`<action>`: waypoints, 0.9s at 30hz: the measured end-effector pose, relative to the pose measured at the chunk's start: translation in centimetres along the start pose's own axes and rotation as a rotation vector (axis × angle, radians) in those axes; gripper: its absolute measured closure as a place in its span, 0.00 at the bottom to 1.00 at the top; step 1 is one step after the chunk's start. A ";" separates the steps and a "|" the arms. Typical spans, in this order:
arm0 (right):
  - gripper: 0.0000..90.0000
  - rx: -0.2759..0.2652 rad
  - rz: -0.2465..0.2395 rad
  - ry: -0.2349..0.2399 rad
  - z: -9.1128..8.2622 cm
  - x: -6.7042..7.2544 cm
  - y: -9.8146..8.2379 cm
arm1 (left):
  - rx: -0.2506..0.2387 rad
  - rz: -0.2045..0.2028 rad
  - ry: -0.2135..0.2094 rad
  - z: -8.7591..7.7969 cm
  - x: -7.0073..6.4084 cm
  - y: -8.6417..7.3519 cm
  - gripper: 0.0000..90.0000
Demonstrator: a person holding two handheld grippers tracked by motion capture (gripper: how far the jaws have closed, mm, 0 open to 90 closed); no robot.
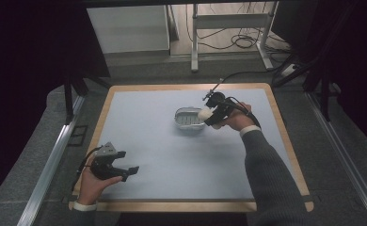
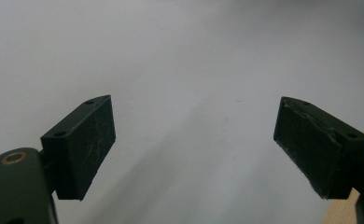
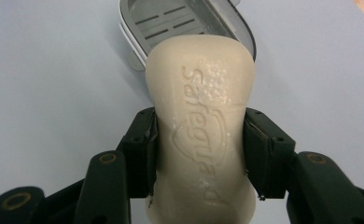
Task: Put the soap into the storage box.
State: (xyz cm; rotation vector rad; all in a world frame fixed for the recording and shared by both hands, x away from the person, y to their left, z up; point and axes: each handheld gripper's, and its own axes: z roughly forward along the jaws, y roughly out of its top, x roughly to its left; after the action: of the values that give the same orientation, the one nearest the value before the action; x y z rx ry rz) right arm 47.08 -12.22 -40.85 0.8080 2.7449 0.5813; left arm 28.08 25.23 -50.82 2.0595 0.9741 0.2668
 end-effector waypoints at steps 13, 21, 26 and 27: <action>0.55 0.001 -0.010 -0.004 1.0 -0.5 1.7 | -0.006 -0.003 0.000 -0.1 0.0 0.0 0.15; 0.55 -0.011 -0.028 -0.002 1.5 -0.4 2.7 | -0.007 -0.002 0.001 -0.2 0.1 0.0 0.15; 0.55 -0.005 -0.048 -0.003 1.9 -0.3 3.4 | 0.000 0.004 -0.003 0.0 0.0 0.0 0.15; 0.55 -0.001 -0.055 0.000 2.0 -0.3 3.5 | 0.000 0.005 -0.004 0.0 0.0 0.0 0.15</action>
State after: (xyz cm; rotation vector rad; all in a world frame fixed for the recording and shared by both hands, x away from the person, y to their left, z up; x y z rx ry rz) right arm 49.58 -9.07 -41.15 0.7303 2.7563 0.5720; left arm 28.08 25.21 -50.80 2.0618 0.9671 0.2649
